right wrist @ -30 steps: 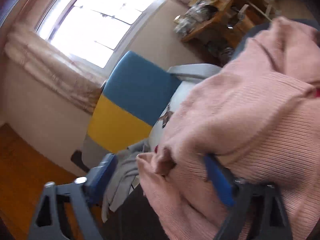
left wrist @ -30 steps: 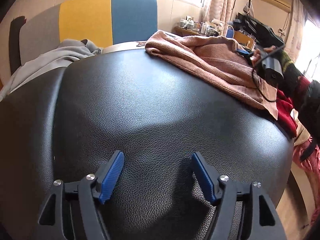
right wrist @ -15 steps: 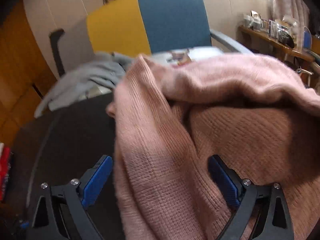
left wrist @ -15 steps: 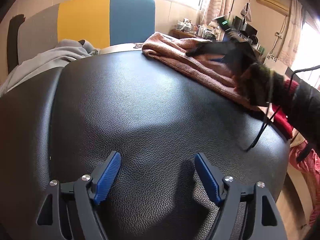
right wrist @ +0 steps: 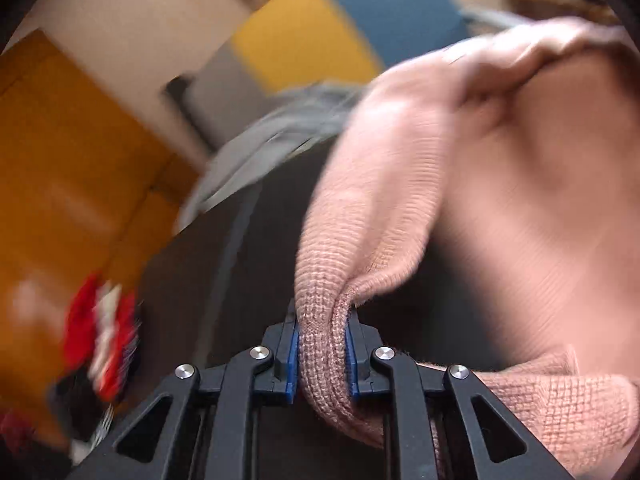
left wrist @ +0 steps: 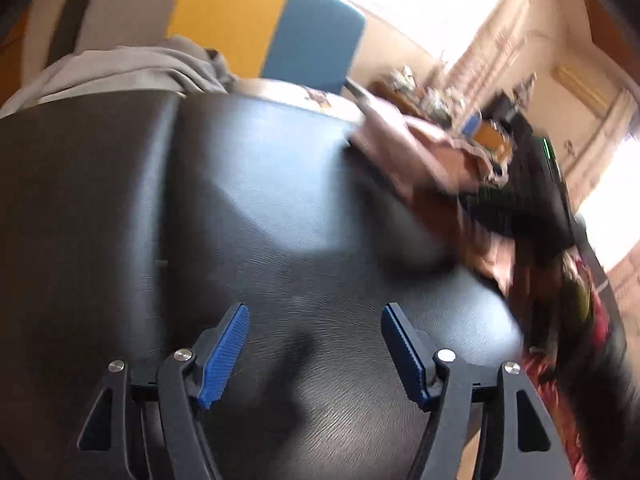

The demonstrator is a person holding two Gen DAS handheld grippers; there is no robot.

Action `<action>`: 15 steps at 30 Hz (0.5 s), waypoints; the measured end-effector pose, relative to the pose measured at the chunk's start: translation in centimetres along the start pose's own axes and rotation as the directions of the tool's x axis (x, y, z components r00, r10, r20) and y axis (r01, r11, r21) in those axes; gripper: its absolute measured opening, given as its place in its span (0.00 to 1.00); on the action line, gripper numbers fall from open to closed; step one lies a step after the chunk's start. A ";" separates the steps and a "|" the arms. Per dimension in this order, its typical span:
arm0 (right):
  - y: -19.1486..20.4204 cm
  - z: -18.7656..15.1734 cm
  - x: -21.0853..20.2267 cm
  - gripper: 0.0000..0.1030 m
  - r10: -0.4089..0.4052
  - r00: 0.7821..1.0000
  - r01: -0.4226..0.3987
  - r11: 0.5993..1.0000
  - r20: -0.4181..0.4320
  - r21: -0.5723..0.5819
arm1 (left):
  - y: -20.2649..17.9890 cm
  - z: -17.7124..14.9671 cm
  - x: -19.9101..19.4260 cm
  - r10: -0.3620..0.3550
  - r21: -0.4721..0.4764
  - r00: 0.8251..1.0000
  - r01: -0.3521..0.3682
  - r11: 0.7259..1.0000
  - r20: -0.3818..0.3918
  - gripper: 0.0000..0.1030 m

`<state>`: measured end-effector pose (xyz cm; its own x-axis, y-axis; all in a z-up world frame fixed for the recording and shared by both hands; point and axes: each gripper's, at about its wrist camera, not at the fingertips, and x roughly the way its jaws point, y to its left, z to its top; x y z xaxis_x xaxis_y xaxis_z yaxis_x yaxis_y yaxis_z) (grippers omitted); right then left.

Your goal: Fold clothes

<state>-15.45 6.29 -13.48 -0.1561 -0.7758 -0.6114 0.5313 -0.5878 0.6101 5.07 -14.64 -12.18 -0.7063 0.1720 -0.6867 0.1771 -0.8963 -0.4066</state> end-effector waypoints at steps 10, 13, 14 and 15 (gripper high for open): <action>6.1 -13.0 -0.5 0.24 0.147 0.986 -0.152 0.987 -0.079 -0.058 | -2.0 2.7 -4.2 -0.074 0.075 0.997 0.074 0.994 -0.013 0.68; 7.4 -15.9 -1.3 0.51 0.129 0.987 -0.139 0.985 -0.095 -0.106 | -5.2 4.3 -3.6 -0.092 0.183 0.995 0.098 0.978 -0.039 0.69; 7.6 -16.2 -1.7 0.58 0.106 0.989 -0.119 0.985 -0.098 -0.127 | -6.2 5.1 -2.9 -0.093 0.222 0.994 0.104 0.970 -0.060 0.69; 7.8 -16.5 -2.1 0.67 0.084 0.991 -0.099 0.984 -0.101 -0.147 | -7.3 5.8 -2.0 -0.097 0.252 0.992 0.115 0.961 -0.085 0.69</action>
